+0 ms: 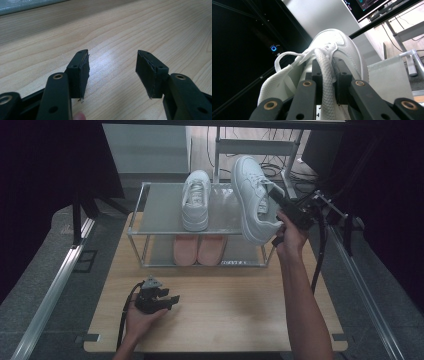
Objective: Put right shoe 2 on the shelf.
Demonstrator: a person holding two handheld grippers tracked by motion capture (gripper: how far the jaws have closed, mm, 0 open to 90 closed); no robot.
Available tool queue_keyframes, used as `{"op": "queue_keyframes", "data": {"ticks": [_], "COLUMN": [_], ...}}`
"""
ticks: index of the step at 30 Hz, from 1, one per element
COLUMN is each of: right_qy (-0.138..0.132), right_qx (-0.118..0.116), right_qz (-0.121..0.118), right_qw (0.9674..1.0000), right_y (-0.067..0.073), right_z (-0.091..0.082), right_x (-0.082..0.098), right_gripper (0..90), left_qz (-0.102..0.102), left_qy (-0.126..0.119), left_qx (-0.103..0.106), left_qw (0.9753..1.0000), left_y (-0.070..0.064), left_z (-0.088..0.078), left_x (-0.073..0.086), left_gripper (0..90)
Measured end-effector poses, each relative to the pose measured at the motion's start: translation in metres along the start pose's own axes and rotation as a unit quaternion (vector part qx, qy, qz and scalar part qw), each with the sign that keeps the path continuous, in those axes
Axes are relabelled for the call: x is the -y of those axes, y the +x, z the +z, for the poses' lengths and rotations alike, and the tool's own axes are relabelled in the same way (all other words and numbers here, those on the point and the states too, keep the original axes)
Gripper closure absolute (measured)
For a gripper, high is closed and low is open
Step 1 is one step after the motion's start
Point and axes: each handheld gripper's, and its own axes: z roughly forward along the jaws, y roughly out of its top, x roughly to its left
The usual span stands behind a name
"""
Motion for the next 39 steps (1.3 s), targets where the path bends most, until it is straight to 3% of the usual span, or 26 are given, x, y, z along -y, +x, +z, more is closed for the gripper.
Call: {"op": "queue_keyframes", "data": {"ticks": [22, 39], "right_qy": [0.025, 0.055], "right_qx": [0.037, 0.089], "right_qz": [0.005, 0.003], "right_qw": [0.9990, 0.9944], "right_y": [0.002, 0.001], "right_z": [0.051, 0.097], "right_x": [0.014, 0.027], "right_gripper": [80.6, 80.0], "left_qz": [-0.002, -0.006], "left_qy": [0.001, -0.005], "left_qx": [0.005, 0.008], "left_qw": [1.0000, 0.9999], "left_y": [0.001, 0.003], "left_z": [0.001, -0.002], "left_x": [0.000, 0.000], "left_gripper": [44.8, 44.8]}}
